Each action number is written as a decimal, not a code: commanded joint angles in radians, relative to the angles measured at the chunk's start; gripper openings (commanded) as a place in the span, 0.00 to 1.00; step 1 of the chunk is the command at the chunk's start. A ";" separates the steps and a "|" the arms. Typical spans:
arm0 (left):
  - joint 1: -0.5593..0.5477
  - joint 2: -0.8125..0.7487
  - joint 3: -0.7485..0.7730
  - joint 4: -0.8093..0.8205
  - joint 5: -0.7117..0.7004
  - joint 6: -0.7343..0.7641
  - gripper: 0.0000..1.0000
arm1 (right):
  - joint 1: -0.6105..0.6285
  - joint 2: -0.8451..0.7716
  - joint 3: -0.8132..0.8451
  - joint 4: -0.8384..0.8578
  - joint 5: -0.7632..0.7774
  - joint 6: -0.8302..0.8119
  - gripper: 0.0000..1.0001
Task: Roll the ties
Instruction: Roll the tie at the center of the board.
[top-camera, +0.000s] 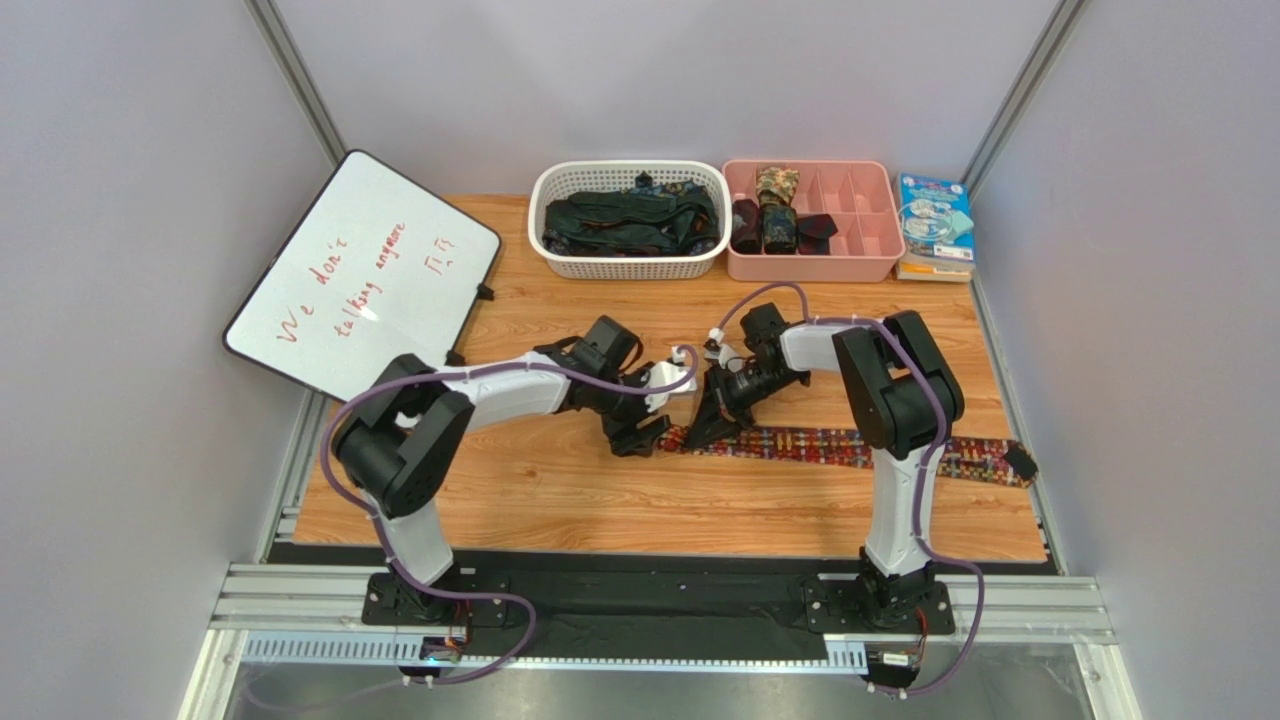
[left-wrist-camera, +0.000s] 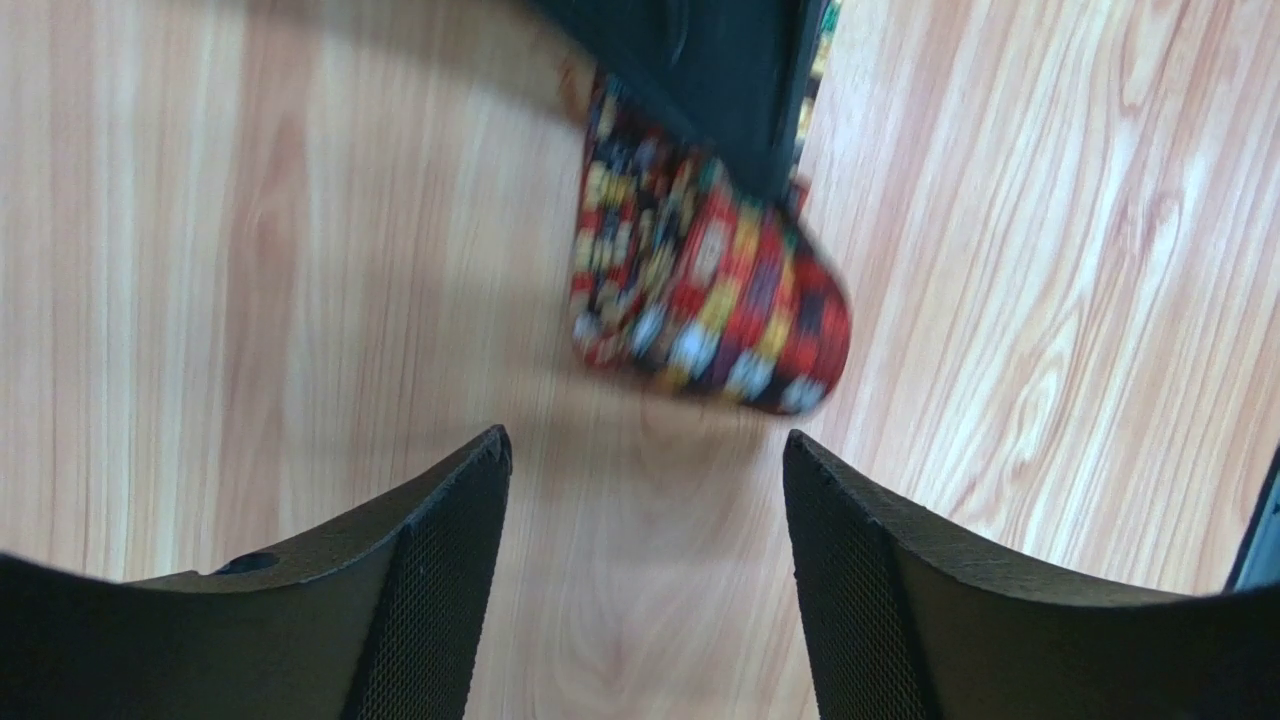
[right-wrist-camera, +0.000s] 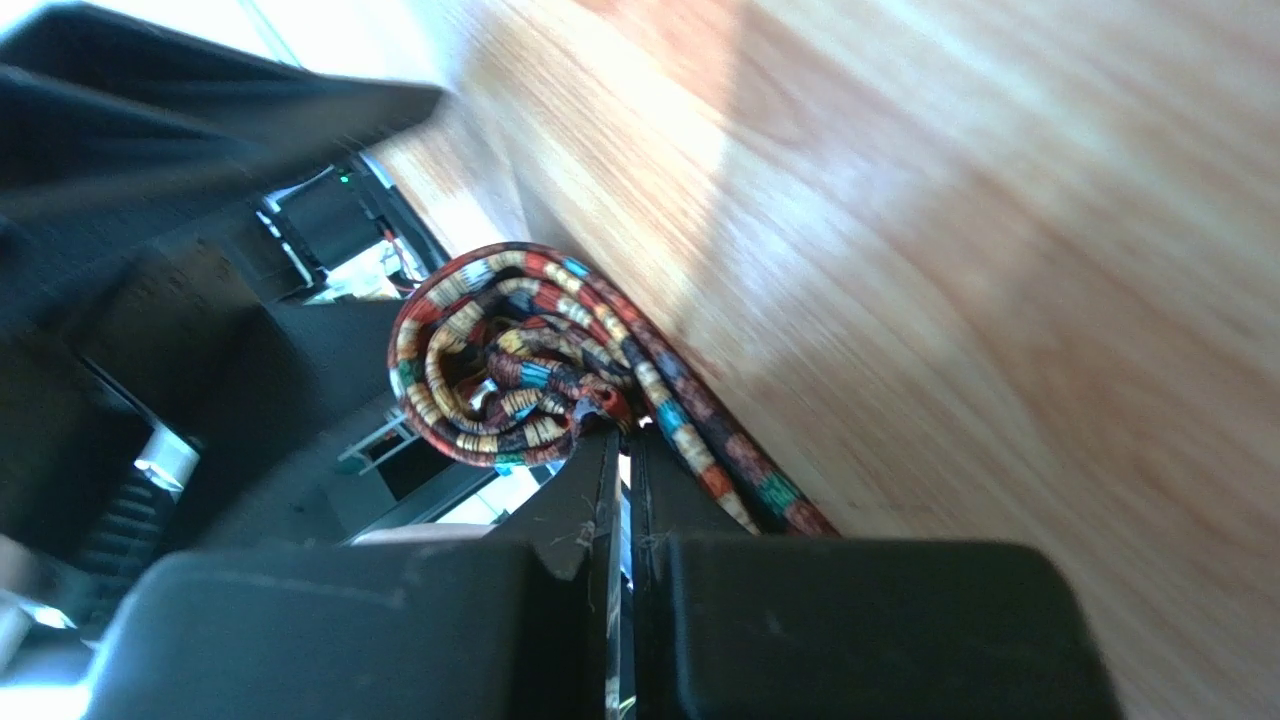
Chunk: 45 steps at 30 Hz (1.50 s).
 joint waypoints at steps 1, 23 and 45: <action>0.018 -0.108 -0.108 0.197 0.118 -0.018 0.73 | -0.016 0.047 0.009 -0.066 0.222 -0.045 0.00; -0.044 0.038 -0.197 0.597 0.174 0.067 0.44 | -0.014 0.133 0.093 -0.137 0.175 -0.114 0.00; -0.048 0.062 -0.016 0.118 0.031 0.102 0.06 | -0.111 -0.050 0.141 -0.227 0.121 -0.171 0.35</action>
